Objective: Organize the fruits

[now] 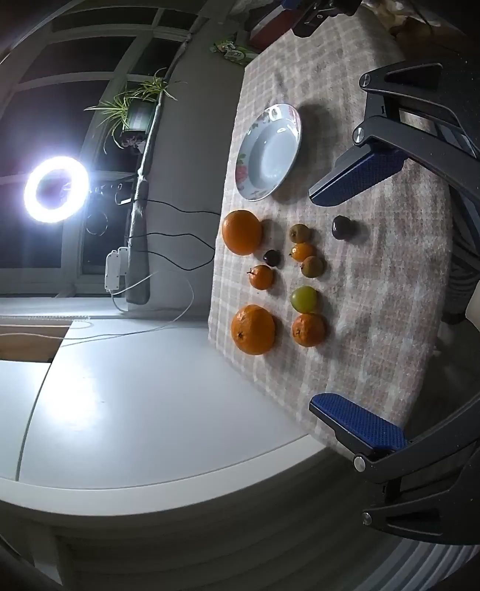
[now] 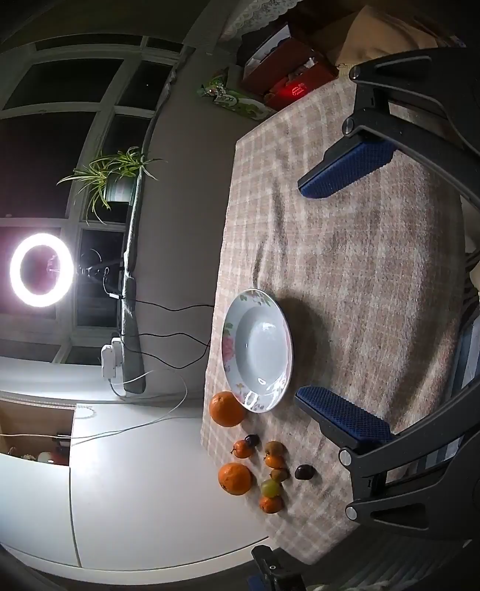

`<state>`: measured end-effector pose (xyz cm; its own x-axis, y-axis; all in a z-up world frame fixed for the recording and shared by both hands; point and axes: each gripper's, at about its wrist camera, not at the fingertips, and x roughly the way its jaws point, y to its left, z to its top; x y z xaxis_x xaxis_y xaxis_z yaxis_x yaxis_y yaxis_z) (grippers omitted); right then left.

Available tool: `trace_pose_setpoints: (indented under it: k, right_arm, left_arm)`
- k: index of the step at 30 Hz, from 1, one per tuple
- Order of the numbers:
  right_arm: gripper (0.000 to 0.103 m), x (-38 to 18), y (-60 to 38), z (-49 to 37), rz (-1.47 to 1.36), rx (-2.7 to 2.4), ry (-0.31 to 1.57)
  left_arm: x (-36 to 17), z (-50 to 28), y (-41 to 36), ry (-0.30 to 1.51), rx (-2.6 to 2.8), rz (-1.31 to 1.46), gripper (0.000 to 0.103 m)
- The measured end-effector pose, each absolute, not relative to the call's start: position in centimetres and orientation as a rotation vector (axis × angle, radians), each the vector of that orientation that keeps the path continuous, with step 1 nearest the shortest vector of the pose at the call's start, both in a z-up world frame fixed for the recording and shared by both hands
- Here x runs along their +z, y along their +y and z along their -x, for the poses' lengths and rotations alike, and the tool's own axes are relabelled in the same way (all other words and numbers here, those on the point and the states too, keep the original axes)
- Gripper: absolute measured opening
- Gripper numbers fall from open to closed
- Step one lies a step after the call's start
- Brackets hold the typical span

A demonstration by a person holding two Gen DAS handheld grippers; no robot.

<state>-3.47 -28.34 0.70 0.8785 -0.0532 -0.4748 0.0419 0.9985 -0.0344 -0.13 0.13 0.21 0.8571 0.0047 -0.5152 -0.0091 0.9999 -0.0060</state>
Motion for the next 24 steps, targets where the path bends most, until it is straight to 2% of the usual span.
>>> trace_pose_setpoints:
  k: [24]
  right_arm:
    - [0.103, 1.02, -27.96, 3.60, 0.033, -0.051, 0.491]
  left_arm:
    - [0.60, 0.33, 0.18, 0.524, -0.001, 0.007, 0.101]
